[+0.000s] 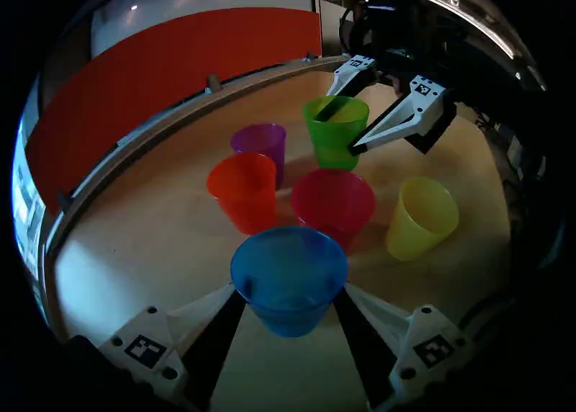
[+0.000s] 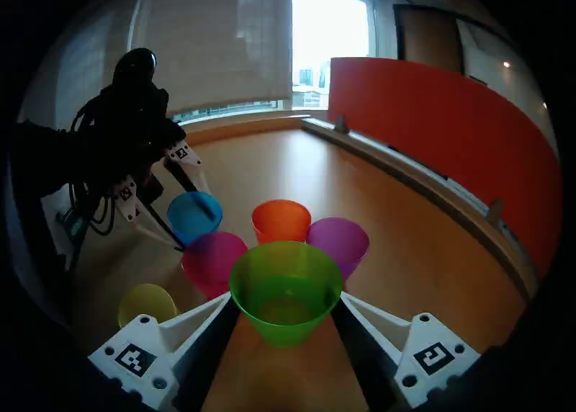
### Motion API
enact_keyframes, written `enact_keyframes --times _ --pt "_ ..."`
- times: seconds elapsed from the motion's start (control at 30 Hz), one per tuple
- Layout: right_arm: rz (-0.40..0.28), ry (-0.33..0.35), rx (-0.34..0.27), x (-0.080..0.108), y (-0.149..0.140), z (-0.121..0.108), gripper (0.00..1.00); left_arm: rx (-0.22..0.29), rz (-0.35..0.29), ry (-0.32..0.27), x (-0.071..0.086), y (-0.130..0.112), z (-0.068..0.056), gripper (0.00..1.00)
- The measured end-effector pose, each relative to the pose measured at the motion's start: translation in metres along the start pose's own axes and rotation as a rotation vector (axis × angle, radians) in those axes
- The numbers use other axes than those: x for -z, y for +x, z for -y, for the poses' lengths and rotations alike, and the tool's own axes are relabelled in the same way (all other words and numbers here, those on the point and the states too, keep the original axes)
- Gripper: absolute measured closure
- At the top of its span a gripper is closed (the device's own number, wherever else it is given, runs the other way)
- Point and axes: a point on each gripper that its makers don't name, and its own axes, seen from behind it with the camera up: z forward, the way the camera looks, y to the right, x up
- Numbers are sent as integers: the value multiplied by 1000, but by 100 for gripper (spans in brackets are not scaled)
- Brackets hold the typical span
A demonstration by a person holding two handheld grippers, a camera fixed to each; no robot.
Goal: Pour water
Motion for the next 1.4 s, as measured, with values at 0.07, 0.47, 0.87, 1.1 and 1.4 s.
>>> enact_keyframes --times 0.07,0.47,0.87,1.1,1.4 --pt "2 0 -1 -1 -1 0 12 -3 -2 0 -1 -1 0 18" --pt "12 -3 6 -7 -4 0 12 0 -11 -1 -2 -8 -3 18" --pt "30 5 11 -12 -10 3 12 8 -7 -10 0 -15 -6 18" --pt "48 8 17 -15 -17 5 12 13 4 -12 -1 -22 -6 19" --pt "71 10 20 -18 -26 7 12 16 18 -17 -1 -27 -8 18"
